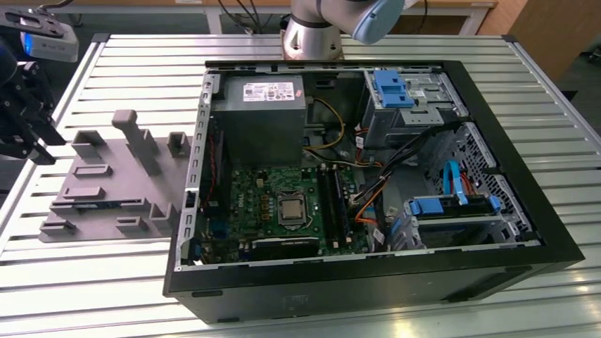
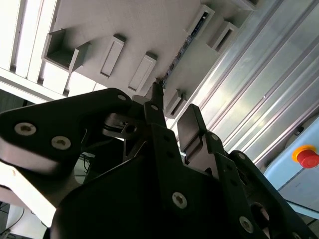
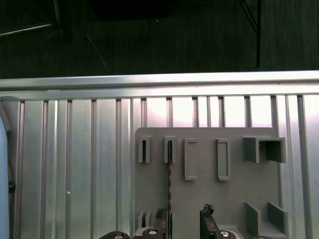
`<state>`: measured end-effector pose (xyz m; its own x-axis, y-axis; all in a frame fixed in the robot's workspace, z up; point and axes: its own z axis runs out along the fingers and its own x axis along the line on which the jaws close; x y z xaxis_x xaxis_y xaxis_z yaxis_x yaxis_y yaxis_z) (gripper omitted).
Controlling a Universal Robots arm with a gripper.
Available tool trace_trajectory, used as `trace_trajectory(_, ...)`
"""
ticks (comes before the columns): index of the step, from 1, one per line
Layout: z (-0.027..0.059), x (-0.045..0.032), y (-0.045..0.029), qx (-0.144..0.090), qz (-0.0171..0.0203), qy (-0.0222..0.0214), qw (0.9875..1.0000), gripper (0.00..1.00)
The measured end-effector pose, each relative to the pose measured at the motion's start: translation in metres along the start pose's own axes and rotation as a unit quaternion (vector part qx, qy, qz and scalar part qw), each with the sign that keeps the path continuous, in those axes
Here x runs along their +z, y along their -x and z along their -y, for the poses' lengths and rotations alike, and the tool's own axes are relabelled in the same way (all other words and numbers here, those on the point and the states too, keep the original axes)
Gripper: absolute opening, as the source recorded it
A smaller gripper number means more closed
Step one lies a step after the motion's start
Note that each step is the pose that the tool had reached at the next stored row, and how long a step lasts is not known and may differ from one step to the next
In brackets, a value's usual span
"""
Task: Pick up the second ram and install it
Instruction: 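Pick up the second ram and move it above second insertion slot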
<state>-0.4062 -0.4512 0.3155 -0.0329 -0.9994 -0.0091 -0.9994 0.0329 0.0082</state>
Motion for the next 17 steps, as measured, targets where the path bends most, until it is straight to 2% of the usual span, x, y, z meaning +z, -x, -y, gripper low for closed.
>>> trace_trajectory(4, 0.0, 0.0019, -0.0001, 0.0, 0.0001, -0.0001, 1.0, 0.39)
trace_trajectory(13, 0.0002, 0.0162, -0.0016, 0.0, 0.0, 0.0, 1.0, 0.39)
trace_trajectory(17, 0.0002, 0.0184, -0.0019, 0.0, -0.0001, 0.0001, 1.0, 0.39)
